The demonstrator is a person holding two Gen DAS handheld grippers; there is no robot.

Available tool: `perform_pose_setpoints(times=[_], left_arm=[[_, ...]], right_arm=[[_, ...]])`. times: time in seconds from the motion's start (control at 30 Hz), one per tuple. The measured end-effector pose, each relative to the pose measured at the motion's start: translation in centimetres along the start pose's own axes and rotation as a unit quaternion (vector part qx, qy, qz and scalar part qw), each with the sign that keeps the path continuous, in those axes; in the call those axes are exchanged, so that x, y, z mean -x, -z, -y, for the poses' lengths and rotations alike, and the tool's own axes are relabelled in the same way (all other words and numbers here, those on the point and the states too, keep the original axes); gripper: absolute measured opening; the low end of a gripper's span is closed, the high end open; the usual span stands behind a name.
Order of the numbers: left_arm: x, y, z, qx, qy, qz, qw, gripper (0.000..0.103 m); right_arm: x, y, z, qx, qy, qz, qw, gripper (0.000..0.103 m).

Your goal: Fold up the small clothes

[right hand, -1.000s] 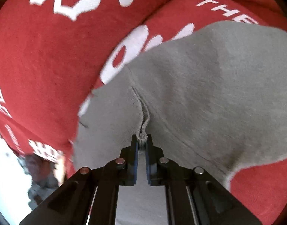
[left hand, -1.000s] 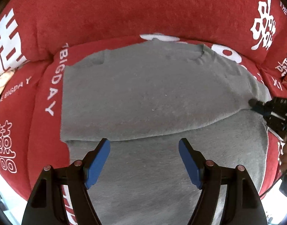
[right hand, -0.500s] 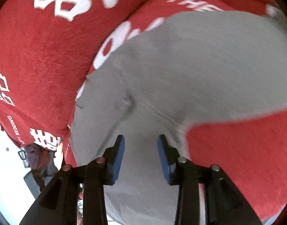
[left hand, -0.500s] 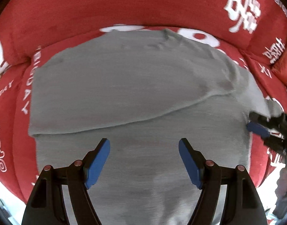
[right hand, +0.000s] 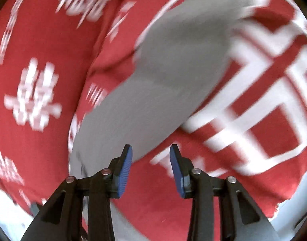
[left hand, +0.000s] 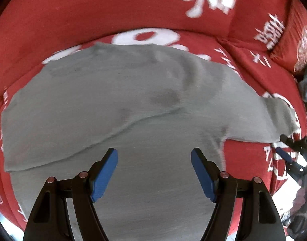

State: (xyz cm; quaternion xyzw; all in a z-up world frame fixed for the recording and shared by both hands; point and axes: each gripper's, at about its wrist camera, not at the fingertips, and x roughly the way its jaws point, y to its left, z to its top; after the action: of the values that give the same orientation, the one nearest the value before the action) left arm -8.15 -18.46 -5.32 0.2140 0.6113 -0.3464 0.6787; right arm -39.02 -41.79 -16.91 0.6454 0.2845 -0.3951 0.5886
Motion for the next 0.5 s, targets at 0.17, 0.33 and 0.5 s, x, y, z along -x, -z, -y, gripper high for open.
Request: perform_pose_setpoints(times=[0.17, 0.33, 0.5], left_arm=[[-1.3, -0.4, 4.4, -0.025, 0.004, -0.005, 0.9997, 0.076], [-2.0, -1.1, 7.3, -0.035, 0.008, -0.002, 0.9994, 0.076], [-2.2, -2.1, 8.7, -0.043, -0.006, 0.021, 0.9988, 0.076]], right_arm=[[0.1, -2.5, 2.9, -0.032, -0.019, 0.013, 0.999, 0.044], [-0.5, -3.3, 2.4, -0.034, -0.069, 0.018, 0.997, 0.044], [-0.8, -4.0, 1.6, -0.055, -0.115, 0.023, 0.992, 0.043]])
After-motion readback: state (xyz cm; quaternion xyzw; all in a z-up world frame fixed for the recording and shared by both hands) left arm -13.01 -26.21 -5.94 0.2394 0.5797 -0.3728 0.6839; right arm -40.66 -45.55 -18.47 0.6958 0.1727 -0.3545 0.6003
